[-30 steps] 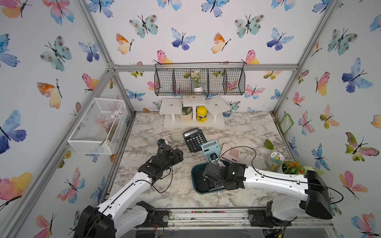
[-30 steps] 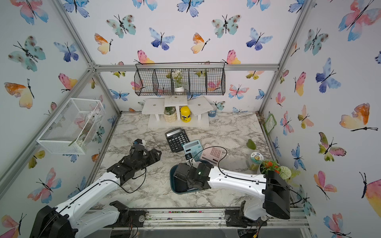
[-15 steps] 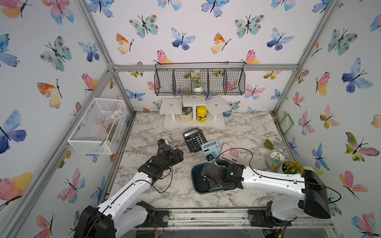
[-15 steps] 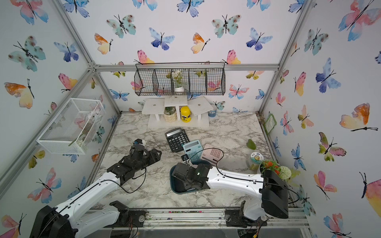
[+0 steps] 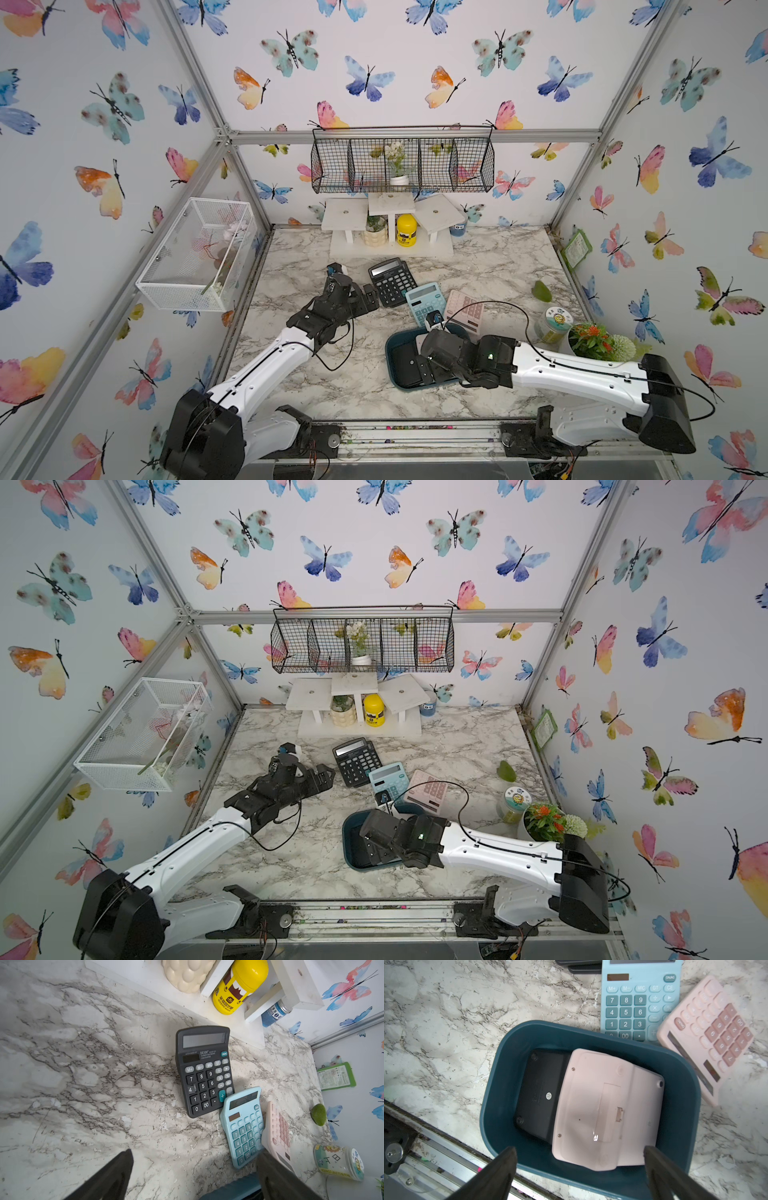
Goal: Put the calculator in the storage box
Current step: Place the calculator in the storage box, then pick up the calculator at the center of the board.
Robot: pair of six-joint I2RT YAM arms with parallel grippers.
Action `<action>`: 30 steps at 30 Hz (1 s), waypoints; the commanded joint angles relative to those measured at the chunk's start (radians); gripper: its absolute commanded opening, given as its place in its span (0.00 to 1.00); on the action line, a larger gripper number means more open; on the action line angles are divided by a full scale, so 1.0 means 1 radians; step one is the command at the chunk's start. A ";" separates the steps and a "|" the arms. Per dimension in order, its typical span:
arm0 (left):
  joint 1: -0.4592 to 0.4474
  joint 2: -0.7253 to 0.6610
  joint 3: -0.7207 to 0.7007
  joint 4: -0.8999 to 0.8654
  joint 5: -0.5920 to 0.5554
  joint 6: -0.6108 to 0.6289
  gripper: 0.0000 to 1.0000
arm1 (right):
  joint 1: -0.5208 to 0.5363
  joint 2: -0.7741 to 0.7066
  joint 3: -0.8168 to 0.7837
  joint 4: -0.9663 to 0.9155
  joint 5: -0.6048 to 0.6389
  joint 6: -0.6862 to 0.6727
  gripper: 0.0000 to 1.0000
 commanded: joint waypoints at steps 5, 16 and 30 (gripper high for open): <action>0.089 0.240 0.156 0.082 0.124 0.179 0.99 | -0.052 -0.124 -0.114 0.081 -0.047 0.004 0.99; 0.188 0.605 0.441 0.115 0.454 0.319 0.98 | -0.078 -0.235 -0.199 0.084 -0.051 0.030 0.99; 0.225 0.816 0.618 0.030 0.582 0.431 0.64 | -0.078 -0.254 -0.216 0.078 -0.053 0.028 0.99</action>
